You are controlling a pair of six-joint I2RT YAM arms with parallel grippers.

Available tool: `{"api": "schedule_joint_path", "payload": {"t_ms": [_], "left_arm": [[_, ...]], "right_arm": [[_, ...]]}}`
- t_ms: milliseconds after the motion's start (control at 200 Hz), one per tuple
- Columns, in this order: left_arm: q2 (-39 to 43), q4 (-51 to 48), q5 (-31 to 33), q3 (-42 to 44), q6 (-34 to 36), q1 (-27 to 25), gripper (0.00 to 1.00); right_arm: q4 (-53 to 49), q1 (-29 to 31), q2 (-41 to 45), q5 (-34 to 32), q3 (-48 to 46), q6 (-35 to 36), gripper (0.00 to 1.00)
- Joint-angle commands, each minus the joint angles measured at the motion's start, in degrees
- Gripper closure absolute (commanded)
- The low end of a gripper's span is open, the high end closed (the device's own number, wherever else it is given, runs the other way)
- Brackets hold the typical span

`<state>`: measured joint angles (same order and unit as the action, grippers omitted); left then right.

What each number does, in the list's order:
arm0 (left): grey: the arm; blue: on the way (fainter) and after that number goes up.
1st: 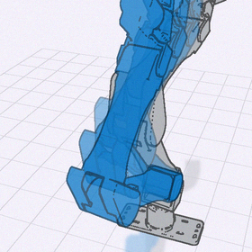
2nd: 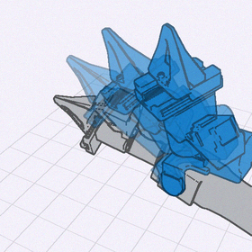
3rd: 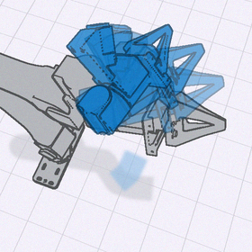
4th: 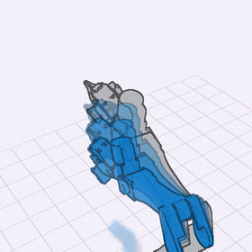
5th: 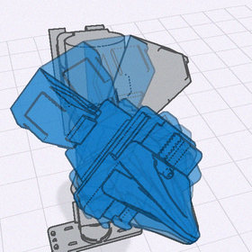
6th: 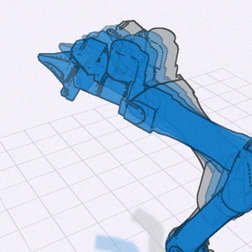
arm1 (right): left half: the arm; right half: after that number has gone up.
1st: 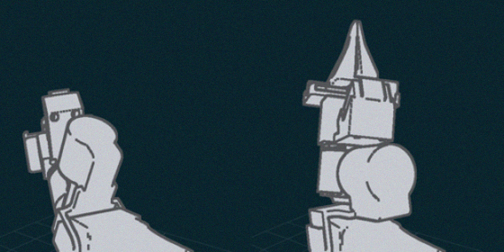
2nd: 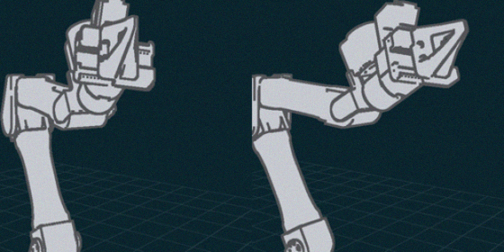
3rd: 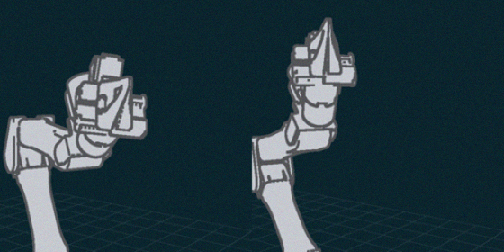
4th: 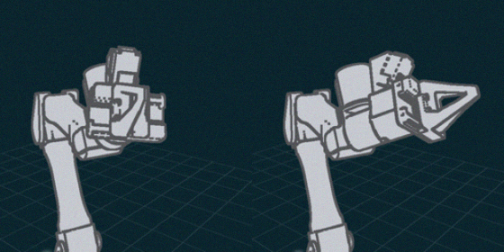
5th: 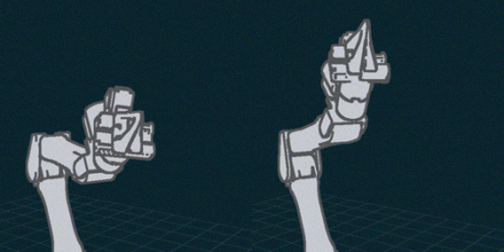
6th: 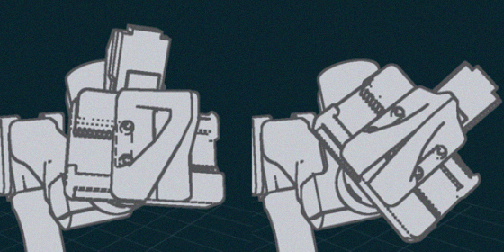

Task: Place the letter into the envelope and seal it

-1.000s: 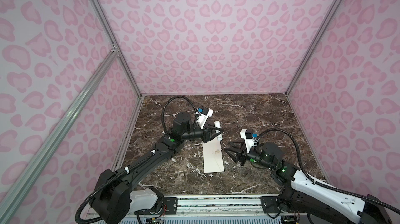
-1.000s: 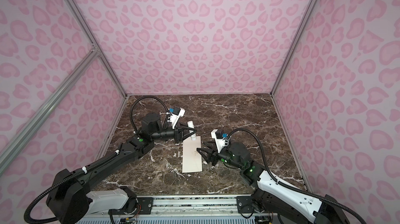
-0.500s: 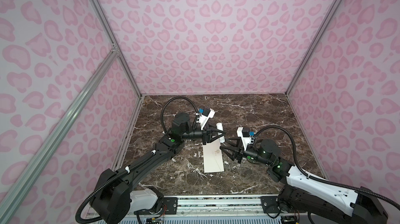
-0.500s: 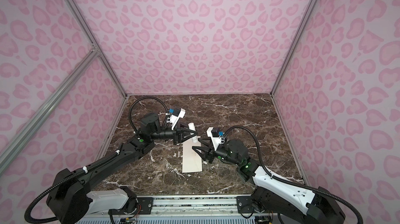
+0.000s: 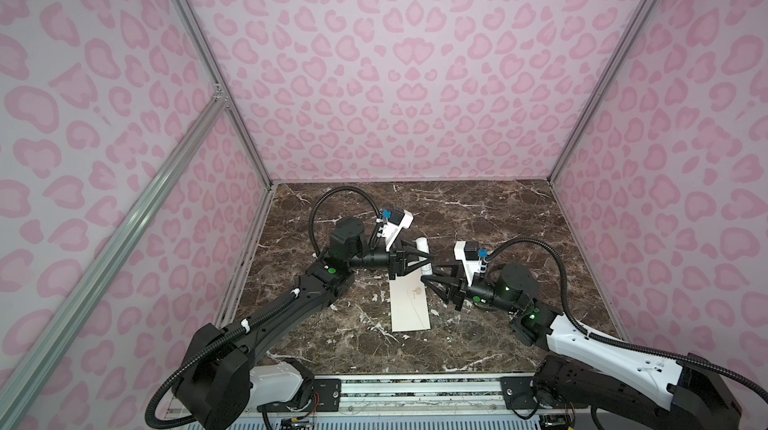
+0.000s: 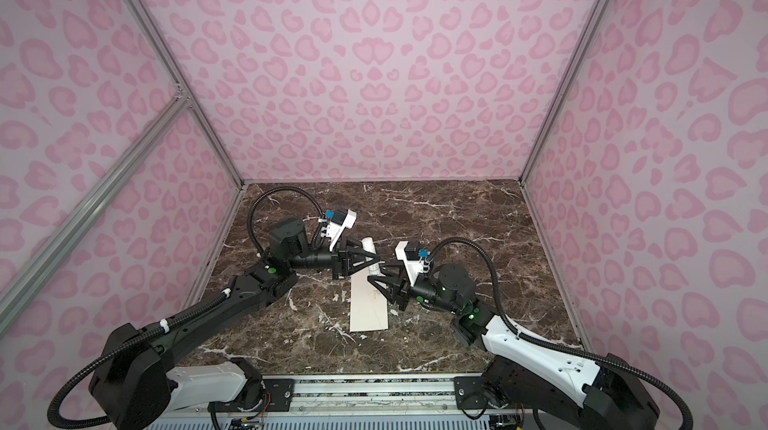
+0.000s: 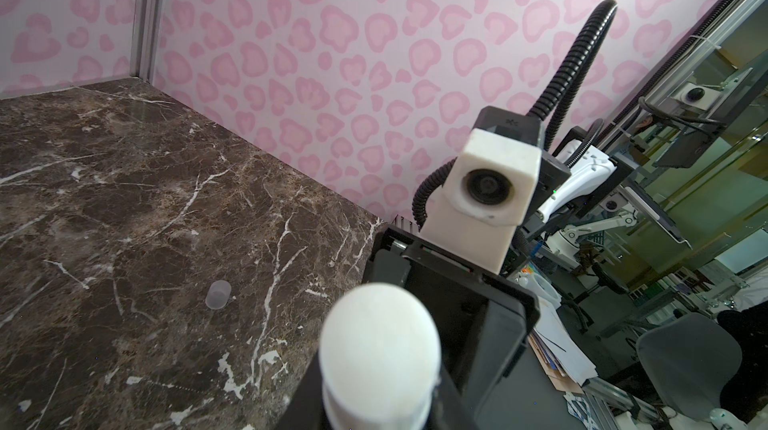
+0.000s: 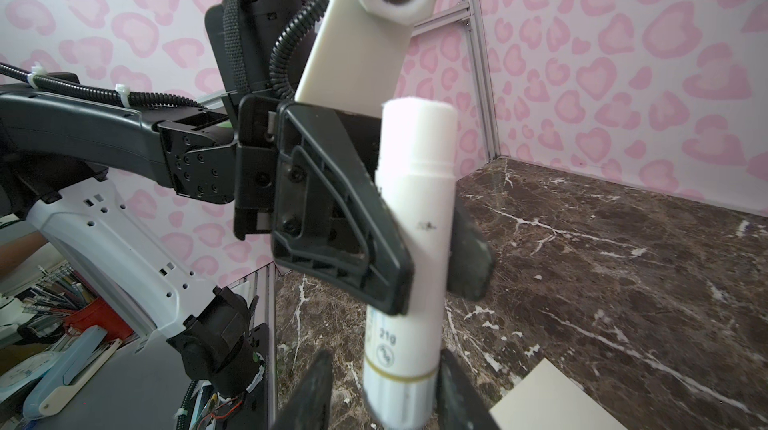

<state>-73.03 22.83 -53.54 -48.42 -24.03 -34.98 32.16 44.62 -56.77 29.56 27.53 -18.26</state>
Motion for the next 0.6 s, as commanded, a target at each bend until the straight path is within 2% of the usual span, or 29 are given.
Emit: {"api": "schedule_joint_path", "payload": {"t_ms": [0,435,595], "left_arm": [[0.09,3.33,-0.78,-0.18,-0.31,0.00,0.92],[0.48,2.62,1.57,1.14,-1.12,-1.14,0.93],[1.09,-1.51,5.13,0.35,0.39,-1.23,0.95]], "right_arm": [[2.47,0.03,-0.31,0.67,0.51,0.33,0.60],[1.25,0.04,-0.66,-1.19,1.67,1.47,0.74],[-1.41,0.08,-0.37,-2.68,2.56,2.32,0.80]]}}
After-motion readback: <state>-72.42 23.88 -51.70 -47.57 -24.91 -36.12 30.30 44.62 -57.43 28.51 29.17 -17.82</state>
